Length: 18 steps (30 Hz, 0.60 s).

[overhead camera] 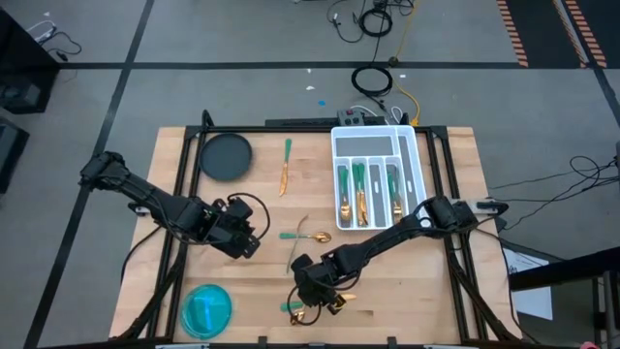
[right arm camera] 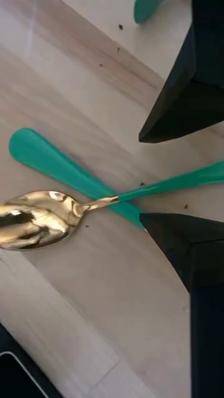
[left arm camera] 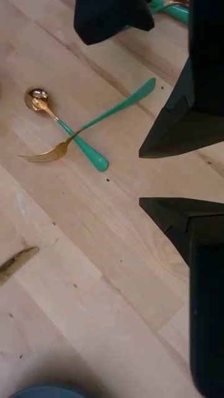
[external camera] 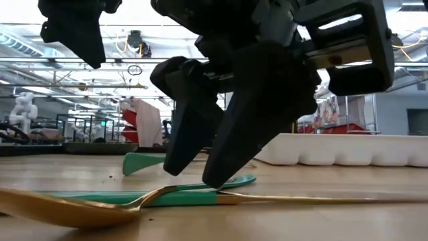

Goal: Sort silverware
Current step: Put the bottom green spoon on the silverware tray with the other green spoons

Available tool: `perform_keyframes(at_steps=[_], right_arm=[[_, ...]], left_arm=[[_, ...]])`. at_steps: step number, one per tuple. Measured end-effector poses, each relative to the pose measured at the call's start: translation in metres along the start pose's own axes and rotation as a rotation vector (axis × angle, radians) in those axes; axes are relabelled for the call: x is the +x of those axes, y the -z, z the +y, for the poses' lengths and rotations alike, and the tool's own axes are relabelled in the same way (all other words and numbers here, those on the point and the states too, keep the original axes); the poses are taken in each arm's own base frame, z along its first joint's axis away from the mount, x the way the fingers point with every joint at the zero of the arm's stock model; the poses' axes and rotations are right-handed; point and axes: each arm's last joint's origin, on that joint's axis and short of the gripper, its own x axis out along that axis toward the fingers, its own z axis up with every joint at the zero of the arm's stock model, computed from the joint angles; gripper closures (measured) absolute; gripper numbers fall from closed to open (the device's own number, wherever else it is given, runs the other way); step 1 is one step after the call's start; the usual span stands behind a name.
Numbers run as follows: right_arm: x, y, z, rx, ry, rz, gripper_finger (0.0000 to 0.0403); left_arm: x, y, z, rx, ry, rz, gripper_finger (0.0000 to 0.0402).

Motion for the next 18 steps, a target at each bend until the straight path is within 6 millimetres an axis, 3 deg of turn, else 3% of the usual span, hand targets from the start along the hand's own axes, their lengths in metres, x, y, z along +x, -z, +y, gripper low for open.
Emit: perform_keyframes(at_steps=[5, 18], right_arm=[[0.000, 0.002, -0.002, -0.024, 0.046, 0.033, 0.0239], [0.005, 0.012, 0.001, -0.035, 0.005, 0.113, 0.0394]], left_arm=[[0.000, 0.000, 0.000, 0.000, -0.003, -0.006, 0.0283], [0.000, 0.000, 0.000, 0.000, -0.005, -0.011, 0.0283]])
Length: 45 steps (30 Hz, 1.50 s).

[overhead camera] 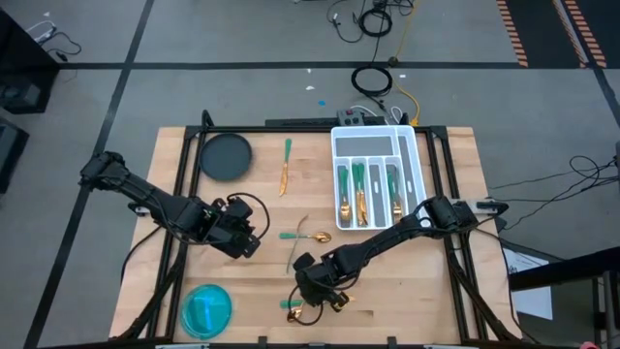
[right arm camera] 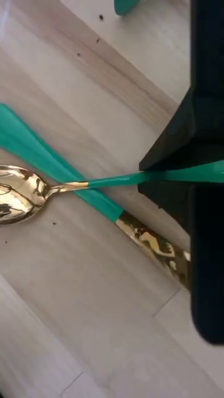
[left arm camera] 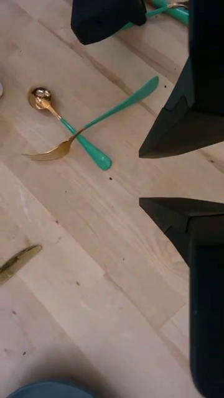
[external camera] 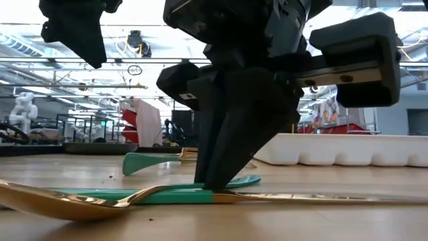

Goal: Sort silverware
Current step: Put the bottom green spoon on the silverware tray with the other green spoons

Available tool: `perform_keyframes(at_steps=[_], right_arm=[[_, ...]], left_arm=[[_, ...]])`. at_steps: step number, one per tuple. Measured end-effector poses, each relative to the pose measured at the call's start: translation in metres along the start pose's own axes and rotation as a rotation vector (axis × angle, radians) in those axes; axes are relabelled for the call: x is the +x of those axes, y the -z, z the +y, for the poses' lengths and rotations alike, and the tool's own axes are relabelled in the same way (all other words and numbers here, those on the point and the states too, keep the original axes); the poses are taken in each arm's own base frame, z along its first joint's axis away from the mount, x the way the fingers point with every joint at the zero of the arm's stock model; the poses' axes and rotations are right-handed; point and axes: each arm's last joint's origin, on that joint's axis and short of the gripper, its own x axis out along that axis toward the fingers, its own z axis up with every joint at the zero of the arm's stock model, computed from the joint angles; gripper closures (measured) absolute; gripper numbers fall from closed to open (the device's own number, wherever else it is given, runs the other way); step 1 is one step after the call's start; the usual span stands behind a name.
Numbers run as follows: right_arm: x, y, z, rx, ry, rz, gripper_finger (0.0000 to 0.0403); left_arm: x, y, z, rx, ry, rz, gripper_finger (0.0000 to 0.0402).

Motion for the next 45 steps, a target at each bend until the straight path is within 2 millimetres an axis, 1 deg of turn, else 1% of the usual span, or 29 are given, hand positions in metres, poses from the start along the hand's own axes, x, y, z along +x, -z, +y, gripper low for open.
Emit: perform_keyframes(at_steps=[4, 8, 15, 18, 22, 25, 30, 33, 41, 45], right_arm=[[0.000, 0.001, 0.000, 0.054, 0.002, 0.011, 0.0396], [-0.004, 0.000, 0.001, 0.086, 0.028, 0.018, 0.0400], [-0.021, 0.001, 0.000, 0.120, 0.074, 0.057, 0.0402], [-0.037, 0.004, 0.000, 0.143, 0.072, 0.098, 0.0401], [-0.057, 0.005, -0.002, 0.150, 0.073, 0.115, 0.0401], [-0.075, 0.006, -0.004, 0.141, 0.091, 0.123, 0.0401], [-0.105, 0.016, -0.006, 0.110, 0.117, 0.221, 0.0402], [-0.126, 0.022, -0.009, 0.100, 0.132, 0.258, 0.0402], [-0.180, 0.043, -0.008, -0.113, 0.252, 0.476, 0.0402], [-0.197, 0.055, -0.013, -0.314, 0.306, 0.646, 0.0402]], left_arm=[[0.000, 0.000, 0.000, 0.000, -0.002, 0.000, 0.0283], [0.000, 0.000, 0.000, 0.000, -0.002, -0.001, 0.0283], [0.000, 0.000, 0.000, 0.001, -0.006, -0.010, 0.0283], [0.000, 0.000, 0.000, 0.002, -0.009, -0.011, 0.0283], [0.000, 0.000, 0.002, 0.009, -0.025, -0.009, 0.0283], [0.000, 0.000, 0.002, 0.010, -0.028, -0.009, 0.0283], [0.000, 0.000, 0.003, 0.011, -0.029, -0.008, 0.0283], [0.000, 0.000, 0.003, 0.012, -0.033, -0.013, 0.0283], [0.000, -0.001, 0.003, 0.014, -0.047, -0.044, 0.0283], [0.000, -0.001, 0.003, 0.012, -0.053, -0.062, 0.0283]])
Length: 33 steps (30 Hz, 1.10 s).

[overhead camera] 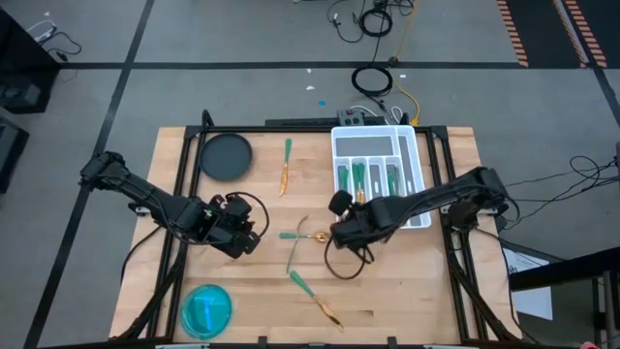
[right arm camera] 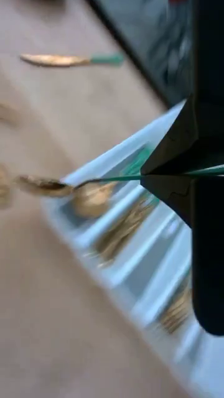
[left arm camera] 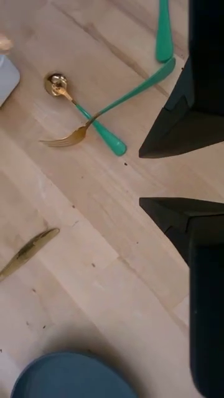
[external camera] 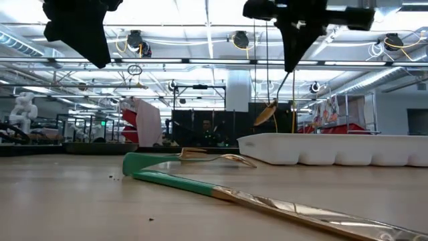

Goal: Sort silverware
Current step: Put the bottom green spoon on the silverware tray with the other green spoons, then put the right green spoon on the silverware tray with the other green spoons

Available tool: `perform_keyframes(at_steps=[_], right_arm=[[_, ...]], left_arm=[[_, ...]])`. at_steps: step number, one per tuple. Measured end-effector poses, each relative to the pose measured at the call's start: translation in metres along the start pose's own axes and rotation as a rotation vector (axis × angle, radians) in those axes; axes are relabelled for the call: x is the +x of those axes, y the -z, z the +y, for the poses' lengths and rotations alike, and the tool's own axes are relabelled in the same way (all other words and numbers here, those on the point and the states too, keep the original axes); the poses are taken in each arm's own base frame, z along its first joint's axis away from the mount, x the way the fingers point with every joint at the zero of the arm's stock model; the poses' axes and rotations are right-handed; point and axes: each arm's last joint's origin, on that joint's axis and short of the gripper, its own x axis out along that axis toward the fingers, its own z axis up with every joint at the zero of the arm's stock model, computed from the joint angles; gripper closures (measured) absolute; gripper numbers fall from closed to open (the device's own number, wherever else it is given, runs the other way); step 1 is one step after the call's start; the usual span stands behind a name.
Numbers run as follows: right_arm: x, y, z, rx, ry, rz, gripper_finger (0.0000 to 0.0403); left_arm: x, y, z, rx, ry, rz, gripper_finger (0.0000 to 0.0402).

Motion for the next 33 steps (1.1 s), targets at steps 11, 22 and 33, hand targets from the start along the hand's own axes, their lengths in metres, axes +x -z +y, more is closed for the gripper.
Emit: perform_keyframes(at_steps=[11, 22, 33], right_arm=[[-0.003, 0.041, -0.027, -0.314, 0.091, 0.089, 0.0403], [-0.055, 0.082, -0.019, -0.341, 0.157, -0.228, 0.0403], [-0.069, 0.124, -0.020, -0.053, 0.025, -0.548, 0.0403]], left_arm=[[0.000, -0.001, 0.001, -0.006, -0.012, -0.020, 0.0283], [0.000, -0.003, 0.001, -0.057, -0.039, -0.091, 0.0283], [0.003, -0.021, 0.000, -0.161, -0.076, -0.342, 0.0283]])
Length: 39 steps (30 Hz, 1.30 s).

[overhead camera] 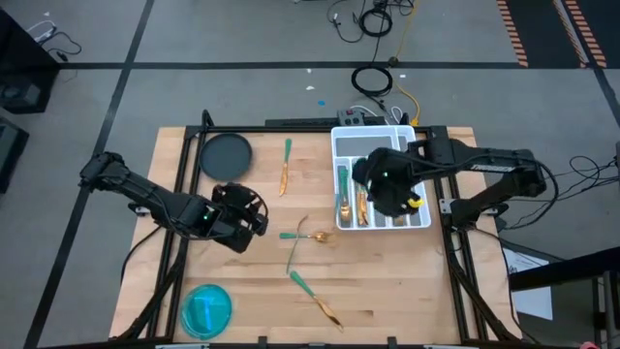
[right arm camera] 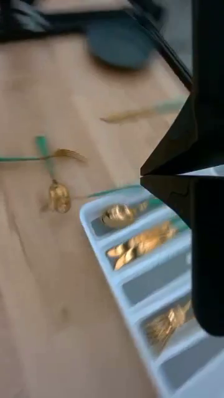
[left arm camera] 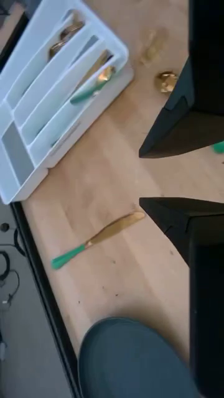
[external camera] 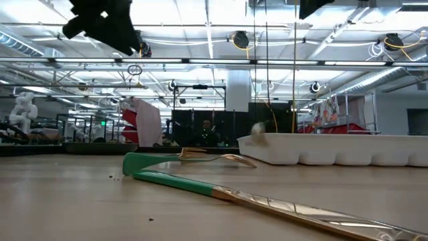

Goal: Sort silverware
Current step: Put the right green spoon on the silverware tray with the other green spoons

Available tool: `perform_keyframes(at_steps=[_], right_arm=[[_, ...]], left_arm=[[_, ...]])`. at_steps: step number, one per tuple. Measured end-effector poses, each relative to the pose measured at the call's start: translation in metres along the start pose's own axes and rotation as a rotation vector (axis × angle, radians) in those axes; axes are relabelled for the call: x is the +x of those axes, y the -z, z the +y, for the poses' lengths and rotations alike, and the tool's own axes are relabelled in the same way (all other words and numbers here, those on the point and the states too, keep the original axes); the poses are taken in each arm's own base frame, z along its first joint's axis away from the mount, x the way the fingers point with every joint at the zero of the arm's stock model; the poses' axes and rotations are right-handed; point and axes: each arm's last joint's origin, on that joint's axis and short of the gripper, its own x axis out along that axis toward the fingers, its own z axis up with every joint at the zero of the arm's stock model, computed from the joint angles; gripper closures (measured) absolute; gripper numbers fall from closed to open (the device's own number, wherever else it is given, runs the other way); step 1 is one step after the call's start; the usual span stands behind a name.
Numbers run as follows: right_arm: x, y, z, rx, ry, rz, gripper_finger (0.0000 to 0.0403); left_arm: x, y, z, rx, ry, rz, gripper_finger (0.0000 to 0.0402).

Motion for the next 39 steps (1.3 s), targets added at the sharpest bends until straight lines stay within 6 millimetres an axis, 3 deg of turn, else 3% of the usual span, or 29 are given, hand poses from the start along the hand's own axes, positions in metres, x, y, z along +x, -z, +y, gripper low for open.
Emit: perform_keyframes(at_steps=[3, 8, 13, 19, 24, 28, 34, 39], right_arm=[[0.008, 0.001, 0.003, 0.214, -0.037, 0.013, 0.0403], [0.037, -0.025, 0.017, 0.319, -0.088, -0.040, 0.0403], [0.079, -0.040, 0.018, 0.725, -0.130, -0.094, 0.0395], [0.119, -0.049, 0.040, 1.052, -0.133, -0.086, 0.0312], [0.150, -0.056, 0.042, 1.421, -0.055, -0.237, 0.0227], [0.183, -0.066, 0.042, 1.505, -0.001, -0.251, 0.0204], [0.224, -0.071, 0.038, 1.550, 0.034, -0.090, 0.0214], [0.238, -0.068, 0.030, 1.596, 0.104, 0.067, 0.0219]], left_arm=[[0.003, -0.003, -0.001, -0.031, 0.004, -0.009, 0.0283], [0.004, -0.005, -0.001, -0.043, 0.002, -0.021, 0.0283], [0.004, -0.005, -0.002, -0.049, 0.006, -0.022, 0.0283], [0.004, -0.006, -0.005, -0.080, 0.040, -0.017, 0.0283], [0.004, -0.006, -0.008, -0.068, 0.069, 0.014, 0.0283], [0.004, -0.006, -0.008, -0.058, 0.074, 0.025, 0.0283], [0.003, -0.004, -0.009, -0.035, 0.092, 0.061, 0.0283], [0.003, -0.003, -0.009, -0.030, 0.102, 0.082, 0.0283]])
